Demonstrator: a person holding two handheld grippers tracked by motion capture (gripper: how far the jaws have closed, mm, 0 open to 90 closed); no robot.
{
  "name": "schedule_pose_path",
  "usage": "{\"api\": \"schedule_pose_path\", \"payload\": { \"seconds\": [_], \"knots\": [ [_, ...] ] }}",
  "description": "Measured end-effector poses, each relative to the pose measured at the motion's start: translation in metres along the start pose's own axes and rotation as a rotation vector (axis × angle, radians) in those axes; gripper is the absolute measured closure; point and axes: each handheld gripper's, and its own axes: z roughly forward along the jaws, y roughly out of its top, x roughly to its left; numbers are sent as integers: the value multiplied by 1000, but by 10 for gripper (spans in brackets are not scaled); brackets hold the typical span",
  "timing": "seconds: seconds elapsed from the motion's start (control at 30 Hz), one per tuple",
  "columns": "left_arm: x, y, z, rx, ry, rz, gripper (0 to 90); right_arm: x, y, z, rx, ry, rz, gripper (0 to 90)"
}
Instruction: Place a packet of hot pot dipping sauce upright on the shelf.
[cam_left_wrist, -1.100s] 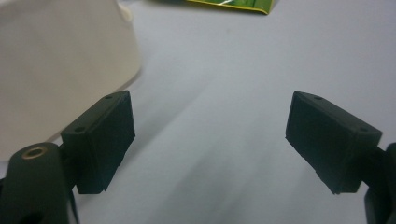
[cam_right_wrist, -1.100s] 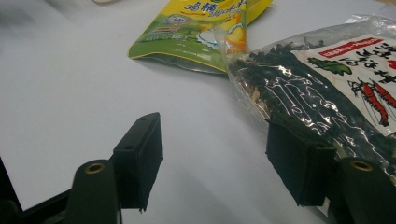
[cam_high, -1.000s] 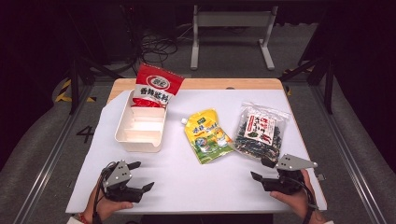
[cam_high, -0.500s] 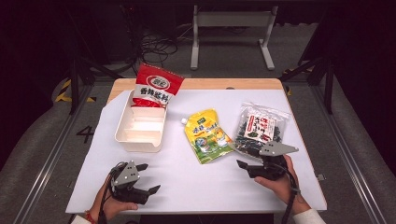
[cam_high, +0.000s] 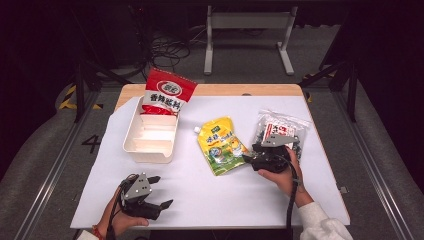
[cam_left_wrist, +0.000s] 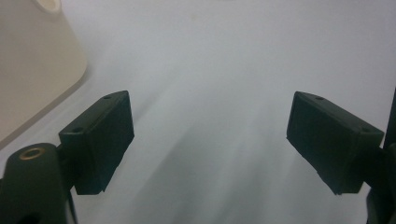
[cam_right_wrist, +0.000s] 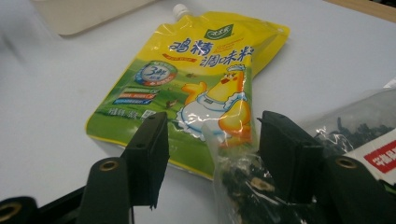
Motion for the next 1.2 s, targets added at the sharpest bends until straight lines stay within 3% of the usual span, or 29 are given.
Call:
{"api": "schedule_pose_path", "payload": {
  "seconds": [0.27, 0.33, 0.47, 0.8, 0.87, 1.1, 1.2],
  "knots": [
    [0, 0, 1, 6, -3, 1, 154, -5, 12, 24, 47, -15, 8, 427],
    [-1, 0, 2, 7, -7, 7, 154, -5, 17, 35, 90, -11, 26, 425],
    [-1, 0, 1, 8, -7, 8, 154, -5, 23, 48, 143, -15, 11, 413],
    [0, 1, -1, -14, -17, 2, 154, -15, 39, 65, 192, -16, 86, 373],
    [0, 1, -1, -19, -19, -5, 154, -17, 41, 73, 225, -9, 98, 364],
    [2, 1, 0, -12, -23, 1, 154, -23, 40, 88, 234, 82, 187, 365],
    [2, 2, 0, -14, -23, 2, 154, -25, 40, 89, 232, 105, 190, 408]
  ]
}}
